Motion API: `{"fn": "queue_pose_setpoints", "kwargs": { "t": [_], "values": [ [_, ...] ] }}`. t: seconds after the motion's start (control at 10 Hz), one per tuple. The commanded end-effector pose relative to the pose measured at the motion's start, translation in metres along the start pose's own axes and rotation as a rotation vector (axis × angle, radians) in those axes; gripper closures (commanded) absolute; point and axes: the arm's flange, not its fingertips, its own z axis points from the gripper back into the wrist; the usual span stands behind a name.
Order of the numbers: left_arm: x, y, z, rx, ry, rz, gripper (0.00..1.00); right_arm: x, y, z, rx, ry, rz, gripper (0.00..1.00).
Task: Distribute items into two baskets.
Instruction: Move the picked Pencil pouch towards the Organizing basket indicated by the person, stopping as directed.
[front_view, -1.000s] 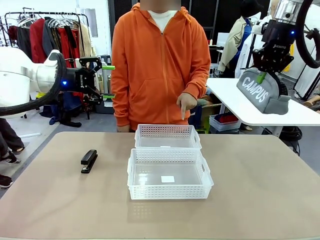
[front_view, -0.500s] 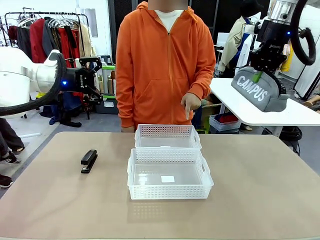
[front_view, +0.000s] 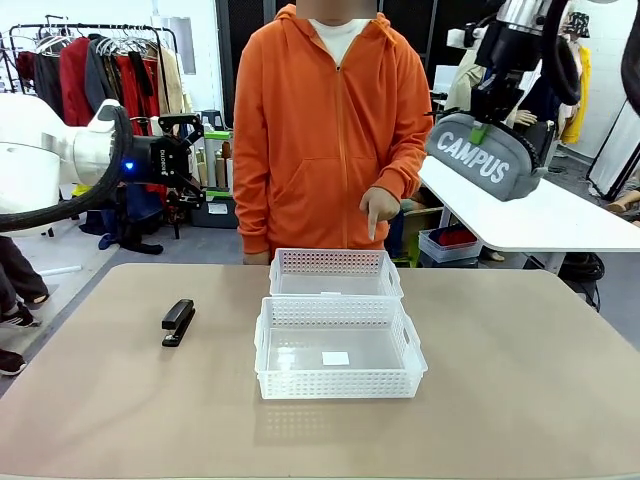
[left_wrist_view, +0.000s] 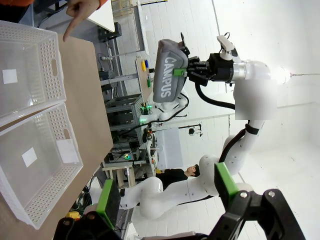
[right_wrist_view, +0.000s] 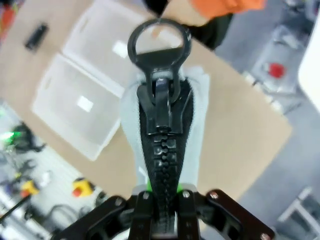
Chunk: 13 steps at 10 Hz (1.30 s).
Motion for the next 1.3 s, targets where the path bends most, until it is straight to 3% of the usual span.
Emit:
{"fn": "queue_pose_setpoints", "kwargs": {
  "t": [0.0, 0.1, 0.6, 1.2],
  "values": [
    [-0.001, -0.001, 0.001, -0.002, -0.005, 0.000, 0.00, 0.026, 0.003, 0.004, -0.027, 0.026, 0.223, 1.00],
    [-0.001, -0.001, 0.001, -0.002, -0.005, 0.000, 0.00, 0.037, 0.010, -0.002, -0.049, 0.030, 0.337, 1.00],
    [-0.001, -0.001, 0.001, -0.002, -0.005, 0.000, 0.00, 0.071, 0.045, -0.024, -0.108, -0.054, 0.533, 1.00],
    [-0.001, -0.001, 0.001, -0.002, -0.005, 0.000, 0.00, 0.064, 0.046, -0.027, -0.074, -0.033, 0.483, 1.00]
  ]
}}
